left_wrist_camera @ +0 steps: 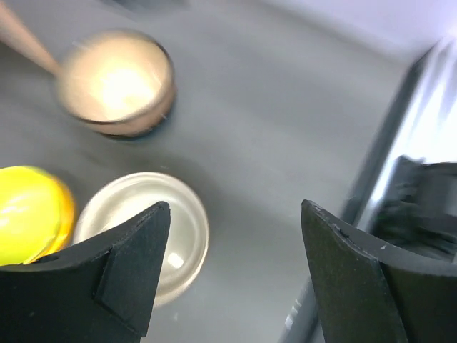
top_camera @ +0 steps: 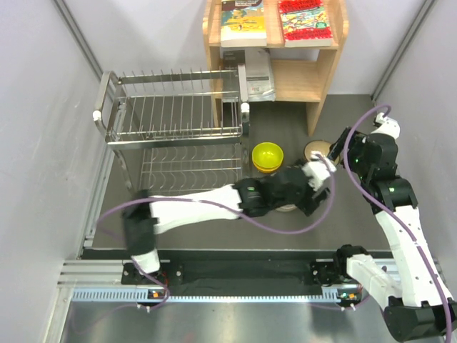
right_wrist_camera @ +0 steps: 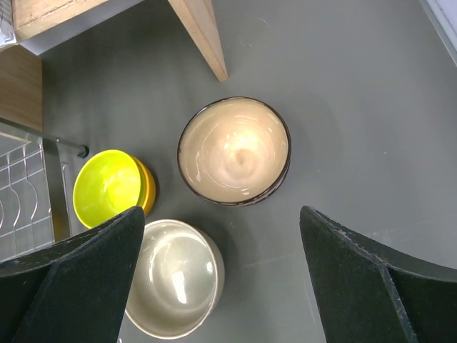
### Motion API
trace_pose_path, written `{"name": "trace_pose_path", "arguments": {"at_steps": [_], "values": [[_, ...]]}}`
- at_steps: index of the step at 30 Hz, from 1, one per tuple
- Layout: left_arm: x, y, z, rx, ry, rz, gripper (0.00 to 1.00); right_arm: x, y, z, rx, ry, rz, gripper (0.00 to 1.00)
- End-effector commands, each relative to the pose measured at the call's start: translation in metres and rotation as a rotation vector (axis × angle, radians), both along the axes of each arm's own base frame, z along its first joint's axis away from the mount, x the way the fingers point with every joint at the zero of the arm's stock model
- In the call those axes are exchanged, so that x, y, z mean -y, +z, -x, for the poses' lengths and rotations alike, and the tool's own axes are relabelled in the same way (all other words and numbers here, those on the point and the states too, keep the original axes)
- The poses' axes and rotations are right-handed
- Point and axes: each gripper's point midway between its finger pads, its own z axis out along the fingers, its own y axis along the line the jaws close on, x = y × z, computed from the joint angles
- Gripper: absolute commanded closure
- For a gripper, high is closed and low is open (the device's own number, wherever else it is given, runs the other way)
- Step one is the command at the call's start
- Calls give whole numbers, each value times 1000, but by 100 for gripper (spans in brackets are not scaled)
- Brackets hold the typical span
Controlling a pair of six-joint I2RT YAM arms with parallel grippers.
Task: Unload the bowls from the dish rack
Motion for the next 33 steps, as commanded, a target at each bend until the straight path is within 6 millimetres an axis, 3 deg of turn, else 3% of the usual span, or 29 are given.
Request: {"name": "trace_pose_path", "arguments": {"at_steps": [1,3,4,6,7,8,10,11,16,23,28,33], "values": [[-84,162,19,35,87,394,21,2,1,4,13,-9,-16,11],[-124,176,21,-8,179,469,22,1,0,4,11,-10,-27,11],[-160,205,31,-8,197,556,22,1,-3,3,2,-7,-28,11],[-194,201,32,-53,283,612,20,-3,-3,2,6,9,-41,10],[-226,217,37,-48,302,685,20,-4,-3,2,5,12,-44,10],[-235,198,37,-57,329,664,19,-5,-2,1,8,17,-49,10],[-270,194,31,-42,427,696,19,-6,0,1,14,20,-52,10],[-278,175,28,-40,469,640,19,-6,2,1,19,21,-54,10],[-319,140,4,15,724,475,18,-7,9,2,33,31,-52,10],[-362,132,-9,116,929,381,18,-11,21,0,85,87,-14,10],[-409,124,-10,146,1122,394,17,-29,48,8,240,217,-11,11],[-424,105,-6,125,1178,368,17,-39,57,17,300,272,-36,11]]}}
